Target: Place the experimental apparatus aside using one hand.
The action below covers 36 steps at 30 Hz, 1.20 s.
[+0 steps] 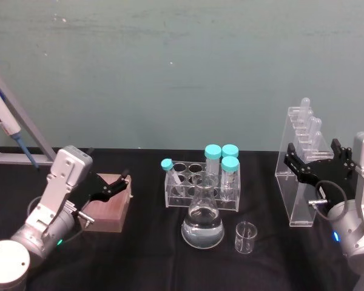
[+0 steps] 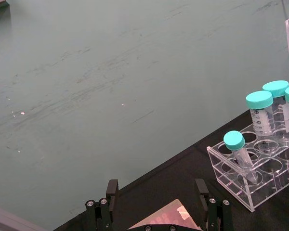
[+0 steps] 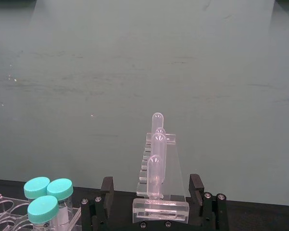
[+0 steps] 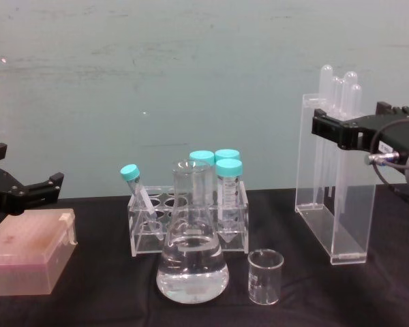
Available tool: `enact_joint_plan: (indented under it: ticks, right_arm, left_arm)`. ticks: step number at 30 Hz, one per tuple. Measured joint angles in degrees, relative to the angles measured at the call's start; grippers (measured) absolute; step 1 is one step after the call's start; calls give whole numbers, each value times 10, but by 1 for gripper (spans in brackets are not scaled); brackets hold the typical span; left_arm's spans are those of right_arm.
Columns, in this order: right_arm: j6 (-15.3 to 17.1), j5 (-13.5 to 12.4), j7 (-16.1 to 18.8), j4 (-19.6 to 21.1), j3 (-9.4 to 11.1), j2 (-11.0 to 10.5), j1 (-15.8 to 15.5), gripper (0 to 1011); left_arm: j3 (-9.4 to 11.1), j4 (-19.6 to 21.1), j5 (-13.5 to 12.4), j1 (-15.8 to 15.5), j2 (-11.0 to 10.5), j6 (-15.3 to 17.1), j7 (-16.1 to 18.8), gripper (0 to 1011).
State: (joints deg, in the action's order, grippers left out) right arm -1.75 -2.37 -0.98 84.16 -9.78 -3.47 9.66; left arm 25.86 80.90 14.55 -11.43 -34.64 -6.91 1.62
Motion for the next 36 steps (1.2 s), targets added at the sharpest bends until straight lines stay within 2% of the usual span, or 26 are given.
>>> enact_joint_plan:
  ticks: [18,36]
  right_arm:
    - [-2,24,18,-19,22,24,13,1000]
    - [-4,36,29,-35,33,33,23,1000]
  left_arm:
    - [0,0,0,0,0,0,0,1000]
    - [0,0,0,0,0,0,0,1000]
